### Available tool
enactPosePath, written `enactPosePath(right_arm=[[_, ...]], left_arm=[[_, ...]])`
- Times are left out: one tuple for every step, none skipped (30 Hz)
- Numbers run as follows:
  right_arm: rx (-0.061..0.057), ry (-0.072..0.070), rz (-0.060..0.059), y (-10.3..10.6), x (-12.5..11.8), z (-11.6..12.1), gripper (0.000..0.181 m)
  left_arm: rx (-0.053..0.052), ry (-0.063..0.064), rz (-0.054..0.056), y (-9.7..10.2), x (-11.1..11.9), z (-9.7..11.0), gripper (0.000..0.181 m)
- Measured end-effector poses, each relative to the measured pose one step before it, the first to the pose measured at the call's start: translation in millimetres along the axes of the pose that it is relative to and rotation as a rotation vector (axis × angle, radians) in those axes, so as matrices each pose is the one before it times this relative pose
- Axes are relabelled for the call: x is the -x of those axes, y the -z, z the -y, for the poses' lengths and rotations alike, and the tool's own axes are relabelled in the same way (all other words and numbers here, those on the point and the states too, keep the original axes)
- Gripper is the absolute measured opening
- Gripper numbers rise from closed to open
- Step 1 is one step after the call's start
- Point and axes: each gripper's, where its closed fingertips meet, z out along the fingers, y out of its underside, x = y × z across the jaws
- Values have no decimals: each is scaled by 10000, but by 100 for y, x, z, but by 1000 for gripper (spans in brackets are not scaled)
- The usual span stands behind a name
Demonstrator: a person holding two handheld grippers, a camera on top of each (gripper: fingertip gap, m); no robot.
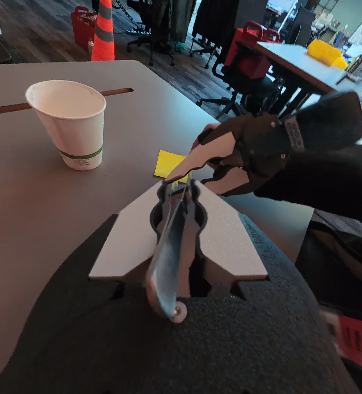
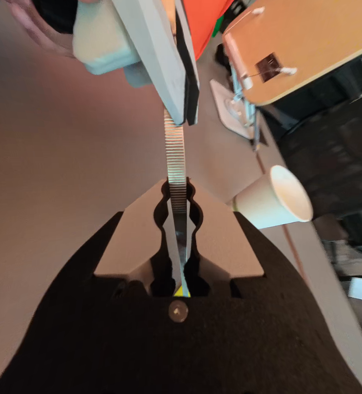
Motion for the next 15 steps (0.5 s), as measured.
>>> enactPosePath(right_arm=[[-186, 374, -528, 149, -434, 392, 12], [-137, 315, -513, 98, -449, 283, 12], [-88, 257, -280, 6, -155, 190, 12], [-3, 188, -43, -57, 119, 91, 12], [-50, 77, 81, -62, 259, 148, 12], [-115, -40, -29, -14, 38, 268, 12], [-138, -52, -136, 7, -154, 281, 12], [-91, 33, -48, -31, -33, 183, 12], [3, 65, 96, -94, 202, 20, 12], [50, 64, 204, -86, 383, -51, 12], [13, 19, -3, -44, 102, -16, 12], [-33, -35, -83, -15, -12, 4, 12], [-21, -74, -5, -46, 37, -37, 11], [-29, -101, 8, -30, 5, -24, 11], [-29, -174, 33, -18, 28, -27, 12]], left_arm=[[70, 251, 25, -55, 68, -99, 36], [167, 149, -88, -83, -44, -252, 37], [19, 116, -58, -42, -3, -69, 37], [-107, 89, 23, -12, 109, 72, 37], [-13, 79, -20, -48, 62, -46, 36], [141, 88, -81, -129, -18, -276, 32], [185, 68, -120, -182, -104, -374, 30], [97, 78, -109, -167, -131, -276, 29], [-39, 71, -41, -113, -73, -56, 28], [-147, 40, -11, -47, -51, 142, 25], [-71, -2, -11, -54, -54, 82, 23], [31, -36, 43, -60, 47, -24, 22], [36, -24, 37, -42, 48, -41, 21], [-9, -17, 46, -29, 50, -24, 21], [-28, -10, 61, -33, 79, -32, 19]])
